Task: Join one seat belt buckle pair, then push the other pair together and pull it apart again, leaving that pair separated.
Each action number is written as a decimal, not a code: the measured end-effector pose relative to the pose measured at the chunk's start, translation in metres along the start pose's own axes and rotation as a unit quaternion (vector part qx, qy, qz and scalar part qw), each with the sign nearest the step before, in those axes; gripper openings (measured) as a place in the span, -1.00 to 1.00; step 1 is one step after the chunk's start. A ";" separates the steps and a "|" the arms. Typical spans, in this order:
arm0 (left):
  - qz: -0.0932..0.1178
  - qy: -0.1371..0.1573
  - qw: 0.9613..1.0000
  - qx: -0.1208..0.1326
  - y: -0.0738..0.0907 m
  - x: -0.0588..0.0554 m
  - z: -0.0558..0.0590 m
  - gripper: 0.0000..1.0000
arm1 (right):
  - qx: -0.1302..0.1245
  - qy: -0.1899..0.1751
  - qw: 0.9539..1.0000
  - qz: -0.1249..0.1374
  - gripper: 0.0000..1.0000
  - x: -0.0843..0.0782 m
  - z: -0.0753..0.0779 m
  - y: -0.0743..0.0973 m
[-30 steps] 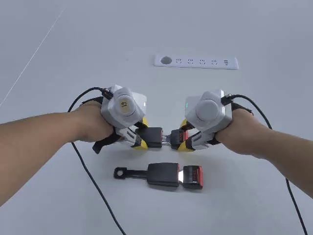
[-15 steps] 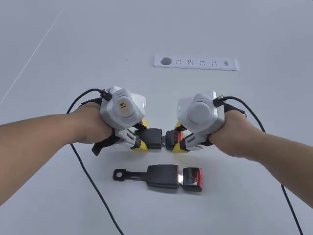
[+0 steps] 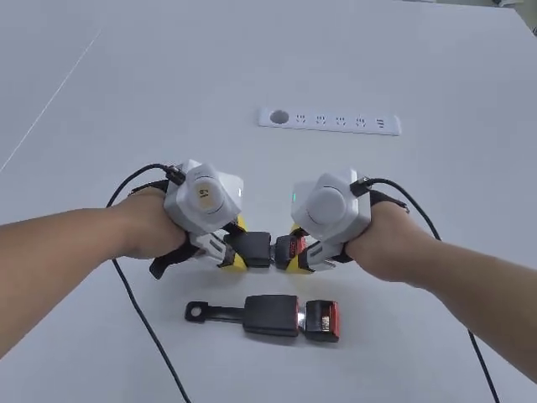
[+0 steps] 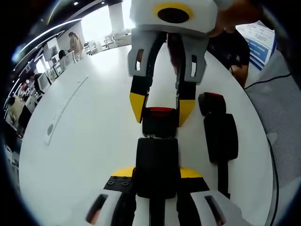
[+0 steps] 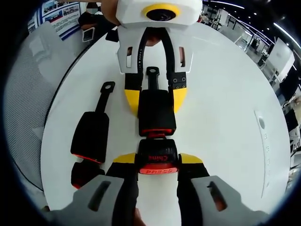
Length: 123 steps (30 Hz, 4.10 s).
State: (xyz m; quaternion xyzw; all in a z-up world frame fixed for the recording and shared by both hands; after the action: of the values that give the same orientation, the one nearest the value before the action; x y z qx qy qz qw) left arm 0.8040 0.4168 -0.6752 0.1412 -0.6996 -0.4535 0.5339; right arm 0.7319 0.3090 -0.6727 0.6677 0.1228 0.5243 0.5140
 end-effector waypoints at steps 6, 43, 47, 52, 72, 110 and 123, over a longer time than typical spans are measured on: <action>-0.003 0.000 1.000 -0.004 0.000 0.001 0.001 -0.37 | -0.001 -0.003 1.000 0.002 -0.43 0.000 -0.001 0.000; 0.005 0.003 1.000 -0.010 0.000 0.001 0.000 -0.35 | -0.002 -0.017 1.000 -0.001 -0.40 -0.024 -0.003 0.017; 0.004 0.005 1.000 -0.008 0.000 0.001 0.002 -0.35 | -0.001 -0.022 1.000 -0.001 -0.39 -0.033 -0.002 0.023; 0.002 0.005 1.000 -0.008 -0.001 0.002 0.002 -0.35 | -0.003 -0.033 0.999 0.004 -0.39 -0.048 -0.002 0.032; 0.001 0.010 1.000 -0.005 -0.001 0.001 0.001 -0.34 | -0.004 -0.063 0.998 -0.021 -0.37 -0.112 -0.005 0.081; 0.002 0.017 1.000 0.012 -0.002 0.003 0.011 0.01 | -0.056 -0.081 0.995 -0.023 -0.05 -0.108 -0.015 0.091; 0.042 0.086 0.990 0.100 0.046 -0.002 0.036 0.22 | -0.115 -0.140 0.983 0.041 0.12 -0.094 -0.052 0.113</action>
State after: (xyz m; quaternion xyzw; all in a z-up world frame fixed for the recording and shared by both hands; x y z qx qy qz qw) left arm 0.7870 0.4608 -0.6411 0.2030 -0.6985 -0.3443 0.5936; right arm 0.6074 0.2217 -0.6392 0.6753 -0.0387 0.4573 0.5774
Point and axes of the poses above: the centre of the closed fingertips' face, and the gripper's own axes: y roughly backward along the fingers, z roughly to its right, x roughly out of its top, the point moved 8 cm from there along y, roughly backward along the fingers, and after that the axes turned 5 degrees about z, right-handed, at the moved point
